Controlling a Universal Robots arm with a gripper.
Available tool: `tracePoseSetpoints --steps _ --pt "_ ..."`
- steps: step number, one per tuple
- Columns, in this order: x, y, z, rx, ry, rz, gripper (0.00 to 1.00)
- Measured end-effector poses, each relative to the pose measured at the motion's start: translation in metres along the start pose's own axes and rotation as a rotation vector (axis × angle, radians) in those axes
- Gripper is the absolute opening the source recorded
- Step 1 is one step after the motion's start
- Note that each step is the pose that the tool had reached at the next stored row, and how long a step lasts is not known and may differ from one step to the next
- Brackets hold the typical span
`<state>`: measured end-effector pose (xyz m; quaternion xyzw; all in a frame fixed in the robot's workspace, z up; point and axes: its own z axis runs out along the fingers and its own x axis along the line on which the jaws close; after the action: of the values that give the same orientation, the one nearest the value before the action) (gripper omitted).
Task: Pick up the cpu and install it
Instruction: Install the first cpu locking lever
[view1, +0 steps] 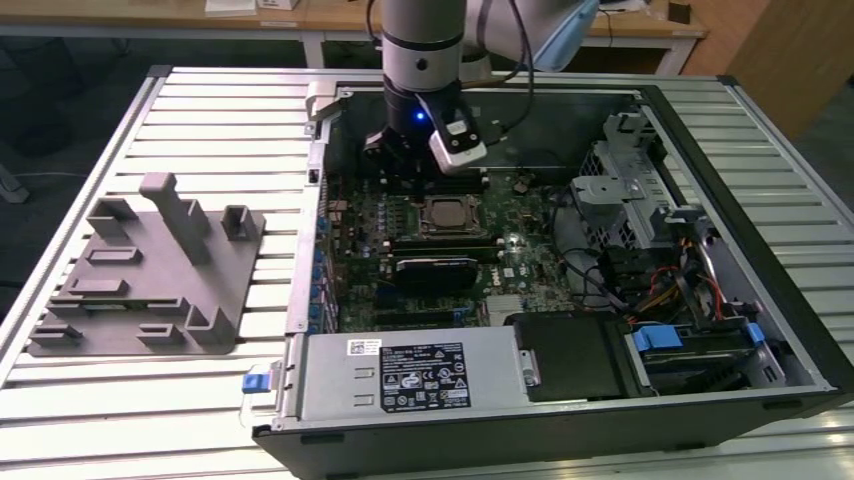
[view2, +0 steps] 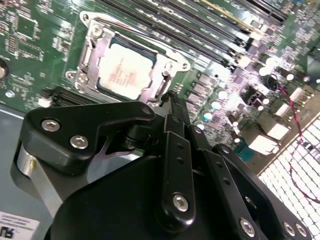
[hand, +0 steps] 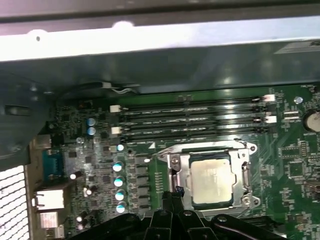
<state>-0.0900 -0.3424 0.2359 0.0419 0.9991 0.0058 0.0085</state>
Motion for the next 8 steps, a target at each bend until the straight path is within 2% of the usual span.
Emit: tracePoseSetpoints --steps 8 --pt "0.0172 -0.0015 -0.0003 -0.0009 -0.0019 0.000 0.11"
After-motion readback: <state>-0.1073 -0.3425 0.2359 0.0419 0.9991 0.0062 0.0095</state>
